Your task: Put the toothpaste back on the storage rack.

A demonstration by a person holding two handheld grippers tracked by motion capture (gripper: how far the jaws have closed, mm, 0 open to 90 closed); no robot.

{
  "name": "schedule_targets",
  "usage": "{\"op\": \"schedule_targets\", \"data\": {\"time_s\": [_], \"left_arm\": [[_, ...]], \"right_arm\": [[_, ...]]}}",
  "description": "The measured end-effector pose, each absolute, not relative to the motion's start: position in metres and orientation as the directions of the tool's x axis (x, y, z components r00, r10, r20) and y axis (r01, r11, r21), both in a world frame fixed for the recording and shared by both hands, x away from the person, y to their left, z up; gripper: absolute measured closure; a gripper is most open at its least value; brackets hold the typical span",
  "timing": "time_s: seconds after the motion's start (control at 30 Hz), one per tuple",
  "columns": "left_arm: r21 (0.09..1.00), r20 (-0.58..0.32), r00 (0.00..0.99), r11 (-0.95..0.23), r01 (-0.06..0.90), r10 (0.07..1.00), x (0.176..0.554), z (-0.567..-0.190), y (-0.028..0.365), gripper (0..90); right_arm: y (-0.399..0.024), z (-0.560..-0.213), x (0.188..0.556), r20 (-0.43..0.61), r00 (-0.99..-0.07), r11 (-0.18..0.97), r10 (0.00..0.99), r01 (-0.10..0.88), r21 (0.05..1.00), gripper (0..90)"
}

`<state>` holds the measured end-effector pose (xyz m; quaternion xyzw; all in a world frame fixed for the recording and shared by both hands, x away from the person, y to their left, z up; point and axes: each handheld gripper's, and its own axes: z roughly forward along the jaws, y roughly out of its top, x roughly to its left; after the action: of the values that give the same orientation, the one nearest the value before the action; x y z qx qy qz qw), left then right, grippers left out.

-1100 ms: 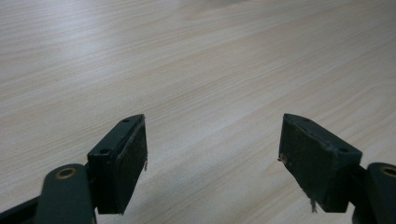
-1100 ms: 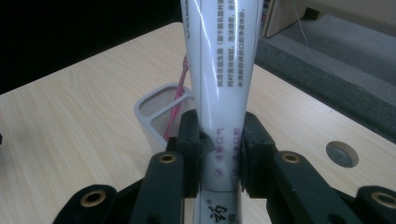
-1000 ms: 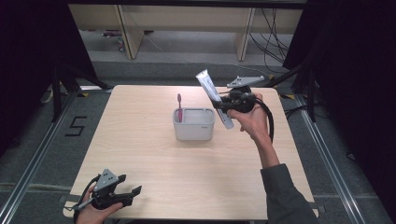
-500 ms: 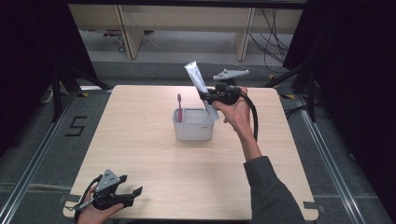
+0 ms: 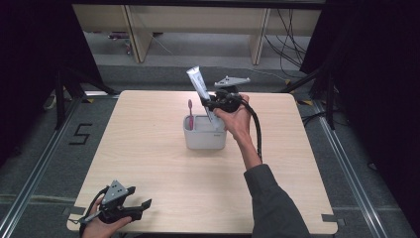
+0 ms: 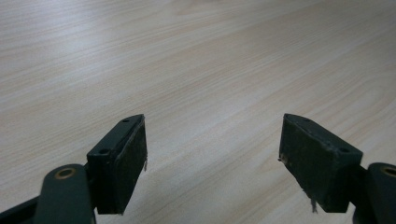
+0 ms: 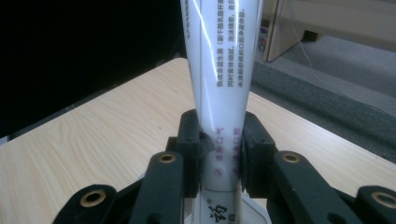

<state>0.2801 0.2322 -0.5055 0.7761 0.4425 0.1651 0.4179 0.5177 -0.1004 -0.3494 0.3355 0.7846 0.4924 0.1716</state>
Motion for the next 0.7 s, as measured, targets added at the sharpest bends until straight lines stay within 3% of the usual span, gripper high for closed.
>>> {"op": "schedule_targets", "data": {"time_s": [0.63, 0.7], "left_arm": [[0.794, -0.118, 0.563, -0.263, 0.548, 0.818, 0.28, -0.507, 0.23, 23.0], [0.794, -0.119, 0.563, -0.262, 0.549, 0.818, 0.28, -0.507, 0.23, 23.0]], "right_arm": [[-0.095, -0.38, 0.526, 0.131, -0.68, 0.19, 0.722, 0.376, 0.907, 73.6], [-0.096, -0.383, 0.528, 0.1, -0.681, 0.2, 0.725, 0.347, 0.916, 73.6]]}}
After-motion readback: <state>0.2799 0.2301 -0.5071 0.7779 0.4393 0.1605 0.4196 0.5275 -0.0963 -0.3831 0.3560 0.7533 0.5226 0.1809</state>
